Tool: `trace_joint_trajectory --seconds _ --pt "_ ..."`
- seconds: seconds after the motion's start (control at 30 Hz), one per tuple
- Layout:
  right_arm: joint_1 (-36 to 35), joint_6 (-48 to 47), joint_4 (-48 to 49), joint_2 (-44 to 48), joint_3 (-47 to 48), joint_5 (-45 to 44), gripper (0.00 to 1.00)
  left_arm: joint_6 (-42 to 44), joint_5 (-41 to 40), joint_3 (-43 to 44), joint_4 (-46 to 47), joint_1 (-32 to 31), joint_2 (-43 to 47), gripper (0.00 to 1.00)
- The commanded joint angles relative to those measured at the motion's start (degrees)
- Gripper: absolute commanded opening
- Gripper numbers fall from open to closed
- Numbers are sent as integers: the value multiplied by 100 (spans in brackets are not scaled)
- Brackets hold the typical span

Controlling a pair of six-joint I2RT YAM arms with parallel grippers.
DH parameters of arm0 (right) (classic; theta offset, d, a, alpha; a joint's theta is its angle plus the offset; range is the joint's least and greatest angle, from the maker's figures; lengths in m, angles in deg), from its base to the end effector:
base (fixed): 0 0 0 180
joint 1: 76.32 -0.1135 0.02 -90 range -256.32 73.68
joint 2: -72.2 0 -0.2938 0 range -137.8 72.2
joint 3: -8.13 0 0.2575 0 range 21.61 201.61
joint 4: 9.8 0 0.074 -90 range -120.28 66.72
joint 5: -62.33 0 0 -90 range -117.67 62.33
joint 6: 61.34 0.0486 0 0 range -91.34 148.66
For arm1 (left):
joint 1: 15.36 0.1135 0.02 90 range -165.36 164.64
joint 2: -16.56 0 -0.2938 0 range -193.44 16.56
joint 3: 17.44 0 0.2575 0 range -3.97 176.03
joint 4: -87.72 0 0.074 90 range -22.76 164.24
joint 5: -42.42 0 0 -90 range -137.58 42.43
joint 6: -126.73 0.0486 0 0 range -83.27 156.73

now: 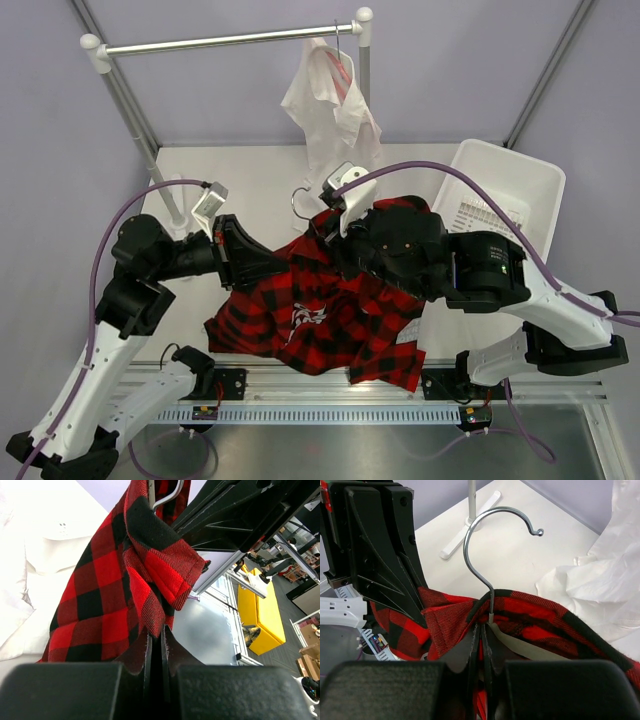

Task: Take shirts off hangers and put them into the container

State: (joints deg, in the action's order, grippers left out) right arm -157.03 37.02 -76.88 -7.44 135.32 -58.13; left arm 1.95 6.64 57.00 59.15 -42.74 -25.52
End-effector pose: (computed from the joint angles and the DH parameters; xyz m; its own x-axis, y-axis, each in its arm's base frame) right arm 0.0647 0.2429 0.5538 -0.1659 -0.2376 -0.9571 -0.7575 0.6521 -0.0306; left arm 0.0899 -0.0910 0.4550 -0.5152 -0.1088 -0.8501 0.8447 0.1033 -0.5251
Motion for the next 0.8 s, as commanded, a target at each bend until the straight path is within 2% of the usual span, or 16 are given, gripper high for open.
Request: trace_joint_trajectory --seconds 0.0,0.53,0.67,0.77 --pt "-33 -124 254 -148 63 -101 12 -204 397 -23 832 -22 148 0" --pt "-33 -300 377 -167 -68 -250 11 -371 564 -59 964 -13 368 0" --pt "-24 -239 272 -87 -51 -355 0 -371 537 -68 947 -22 403 0" --pt "-33 -186 219 18 -121 -356 2 -293 511 -50 851 -22 403 0"
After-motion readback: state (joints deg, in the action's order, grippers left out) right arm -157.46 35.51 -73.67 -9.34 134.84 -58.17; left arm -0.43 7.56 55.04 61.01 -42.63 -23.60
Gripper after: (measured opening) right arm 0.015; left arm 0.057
